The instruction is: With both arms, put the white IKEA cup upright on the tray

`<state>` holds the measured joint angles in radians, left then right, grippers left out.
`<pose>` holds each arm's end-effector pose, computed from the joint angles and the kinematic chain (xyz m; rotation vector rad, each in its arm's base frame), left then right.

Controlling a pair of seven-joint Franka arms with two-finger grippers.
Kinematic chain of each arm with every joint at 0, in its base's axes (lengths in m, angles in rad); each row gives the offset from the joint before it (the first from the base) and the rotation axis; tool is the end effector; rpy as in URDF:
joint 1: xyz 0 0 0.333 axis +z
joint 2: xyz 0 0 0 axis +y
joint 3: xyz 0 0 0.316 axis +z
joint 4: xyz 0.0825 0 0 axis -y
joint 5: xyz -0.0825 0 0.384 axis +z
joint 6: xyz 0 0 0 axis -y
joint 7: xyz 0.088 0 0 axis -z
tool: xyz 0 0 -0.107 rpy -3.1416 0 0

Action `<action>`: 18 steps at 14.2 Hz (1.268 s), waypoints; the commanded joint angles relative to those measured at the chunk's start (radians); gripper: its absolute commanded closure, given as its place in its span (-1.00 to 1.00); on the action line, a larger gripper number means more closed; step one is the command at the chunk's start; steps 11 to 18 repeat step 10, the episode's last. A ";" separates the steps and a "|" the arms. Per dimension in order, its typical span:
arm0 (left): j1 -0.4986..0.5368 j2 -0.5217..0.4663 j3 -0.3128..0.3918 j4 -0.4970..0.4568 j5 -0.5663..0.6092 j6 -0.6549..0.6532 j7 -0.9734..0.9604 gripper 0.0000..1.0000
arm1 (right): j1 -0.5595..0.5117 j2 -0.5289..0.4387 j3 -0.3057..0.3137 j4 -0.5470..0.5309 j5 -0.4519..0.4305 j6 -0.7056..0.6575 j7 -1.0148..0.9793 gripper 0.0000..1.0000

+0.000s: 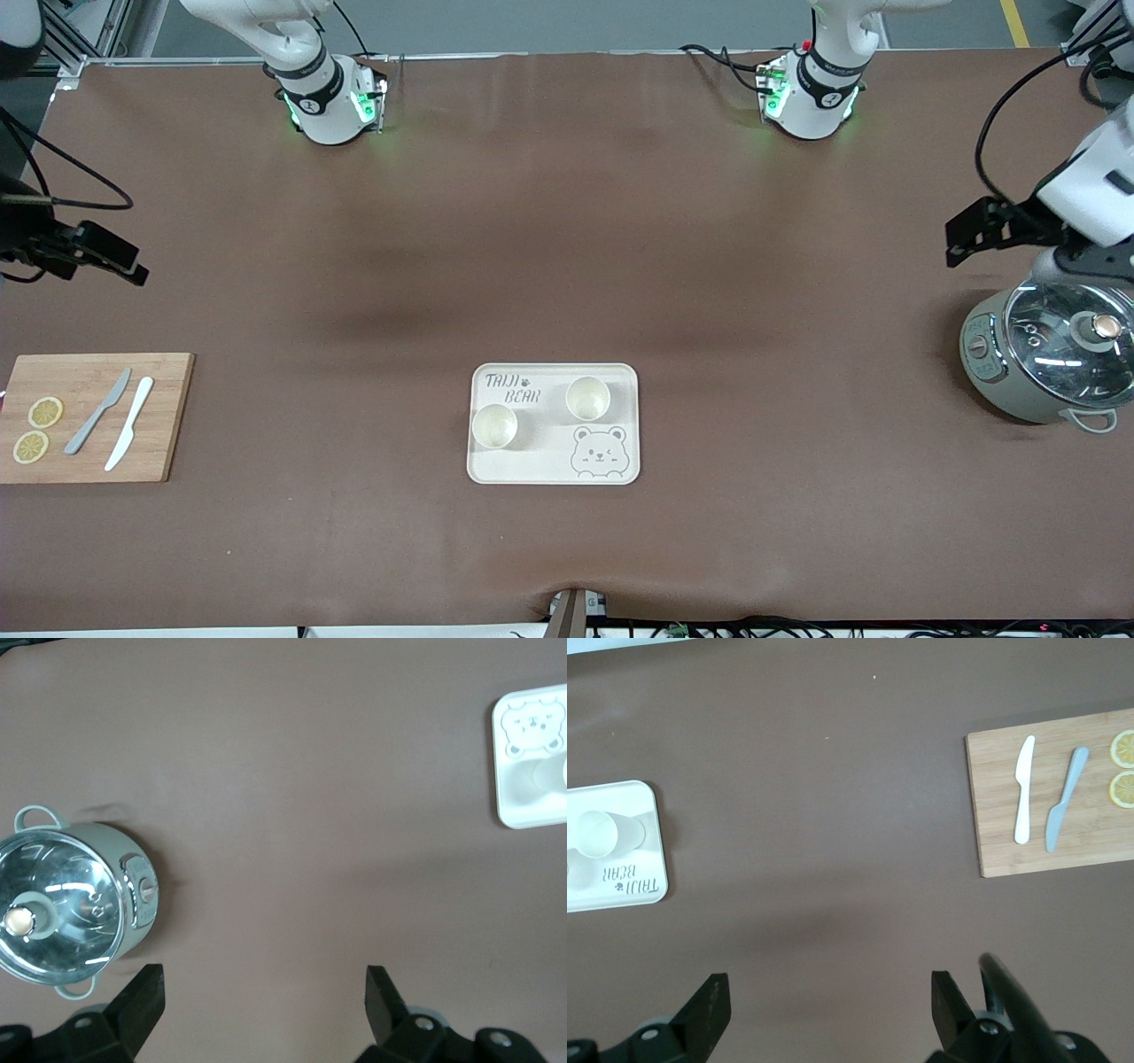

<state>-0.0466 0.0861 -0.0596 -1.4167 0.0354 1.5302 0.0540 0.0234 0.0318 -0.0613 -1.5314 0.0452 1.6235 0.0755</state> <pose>0.5751 -0.0556 0.6447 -3.1021 0.2456 -0.0441 0.5699 -0.0164 0.6303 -3.0908 0.1769 -0.0922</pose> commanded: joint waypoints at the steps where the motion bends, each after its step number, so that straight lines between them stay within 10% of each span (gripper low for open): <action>1: -0.039 -0.061 0.023 -0.067 -0.022 0.007 0.007 -1.00 | 0.003 0.038 0.018 0.114 -0.063 -0.117 -0.010 -1.00; 18: -0.055 -0.063 0.020 -0.062 -0.023 0.007 -0.011 -1.00 | -0.006 0.085 0.014 0.206 -0.050 -0.209 -0.008 -1.00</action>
